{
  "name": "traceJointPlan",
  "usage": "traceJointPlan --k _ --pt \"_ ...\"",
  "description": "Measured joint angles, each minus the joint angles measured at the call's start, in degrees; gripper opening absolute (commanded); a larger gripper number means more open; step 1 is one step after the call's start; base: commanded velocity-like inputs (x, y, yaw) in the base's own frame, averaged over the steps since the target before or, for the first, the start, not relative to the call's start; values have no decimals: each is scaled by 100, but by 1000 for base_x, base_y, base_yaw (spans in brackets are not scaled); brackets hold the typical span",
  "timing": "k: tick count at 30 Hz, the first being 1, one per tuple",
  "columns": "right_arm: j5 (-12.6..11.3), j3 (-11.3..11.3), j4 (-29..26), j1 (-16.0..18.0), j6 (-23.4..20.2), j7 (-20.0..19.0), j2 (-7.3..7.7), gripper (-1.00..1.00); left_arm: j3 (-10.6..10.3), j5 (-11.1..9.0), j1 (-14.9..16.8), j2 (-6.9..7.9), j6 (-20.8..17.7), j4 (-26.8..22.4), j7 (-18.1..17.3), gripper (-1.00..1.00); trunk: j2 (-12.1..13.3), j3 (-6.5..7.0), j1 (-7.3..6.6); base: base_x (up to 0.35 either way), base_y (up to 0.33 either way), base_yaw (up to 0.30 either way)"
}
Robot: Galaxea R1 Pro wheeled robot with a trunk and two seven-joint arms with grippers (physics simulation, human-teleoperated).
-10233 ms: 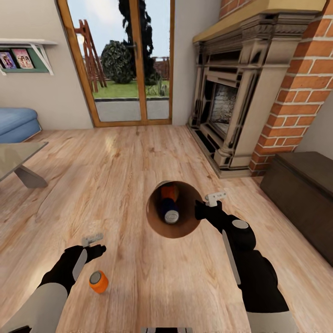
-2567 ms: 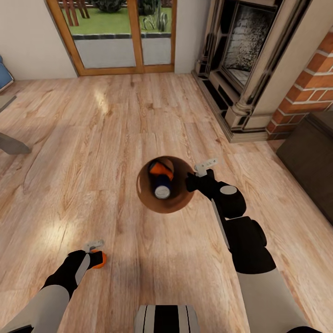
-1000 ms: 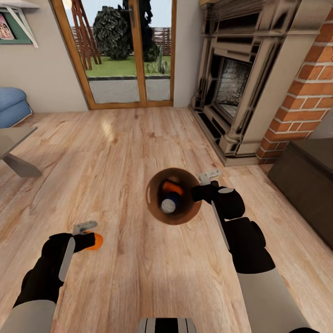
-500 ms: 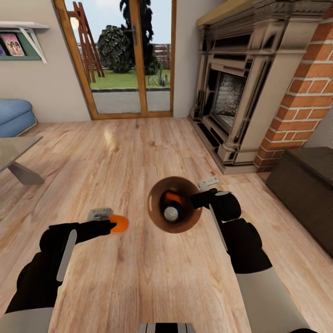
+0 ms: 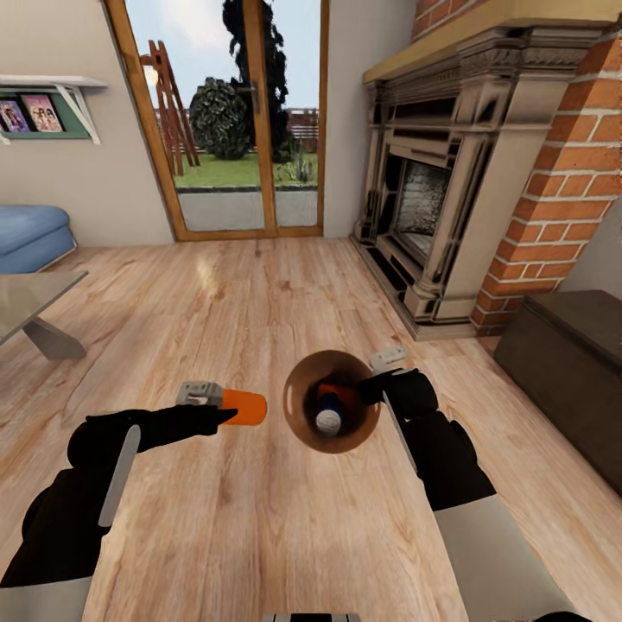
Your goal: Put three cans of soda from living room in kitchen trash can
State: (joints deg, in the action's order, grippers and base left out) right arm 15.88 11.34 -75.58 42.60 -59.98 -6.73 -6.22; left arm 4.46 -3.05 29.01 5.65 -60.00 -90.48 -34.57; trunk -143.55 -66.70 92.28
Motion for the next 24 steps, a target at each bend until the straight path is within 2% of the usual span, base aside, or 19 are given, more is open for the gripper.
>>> traceJointPlan --k 3,5,7,10,12,14,17,19,22,24 --pt "-33 -11 136 1 -1 -1 -1 -100 2 9 0 41 0 -16 -335 -100 4 67 -8 0 0 0" --pt "-39 -15 298 0 -1 5 -2 -100 2 -20 -1 82 0 -33 -758 -100 7 111 -13 0 0 0" --pt "-31 -16 362 0 -1 9 -5 -100 2 12 -1 98 0 -35 -937 -100 9 155 -18 0 0 0" --pt "-25 -19 490 1 -1 15 -8 -100 1 5 -1 156 0 -49 -1413 -100 13 222 -26 0 0 0" --pt "-28 -20 539 3 -1 16 -12 -100 -7 10 -1 164 0 -53 -1560 -100 16 266 -31 0 0 0" --pt "-27 -18 564 2 -1 16 -19 -100 -44 12 -1 168 0 -55 -1643 -100 18 311 -37 0 0 0" --pt "-37 -8 581 7 -1 13 -32 -100 -242 16 -1 171 0 -57 -1699 -100 22 377 -44 0 0 0" --pt "-38 -2 654 8 -1 15 -41 -100 -467 1 -1 167 0 -58 -1727 -100 25 421 -49 0 0 0" --pt "-36 1 693 10 -1 14 -48 -100 -568 5 -1 145 0 -55 -1739 -100 29 488 -57 0 0 0" --pt "-24 5 707 10 -1 11 -56 -100 -717 37 -1 117 0 -46 -1740 -100 53 530 -73 0 0 0"
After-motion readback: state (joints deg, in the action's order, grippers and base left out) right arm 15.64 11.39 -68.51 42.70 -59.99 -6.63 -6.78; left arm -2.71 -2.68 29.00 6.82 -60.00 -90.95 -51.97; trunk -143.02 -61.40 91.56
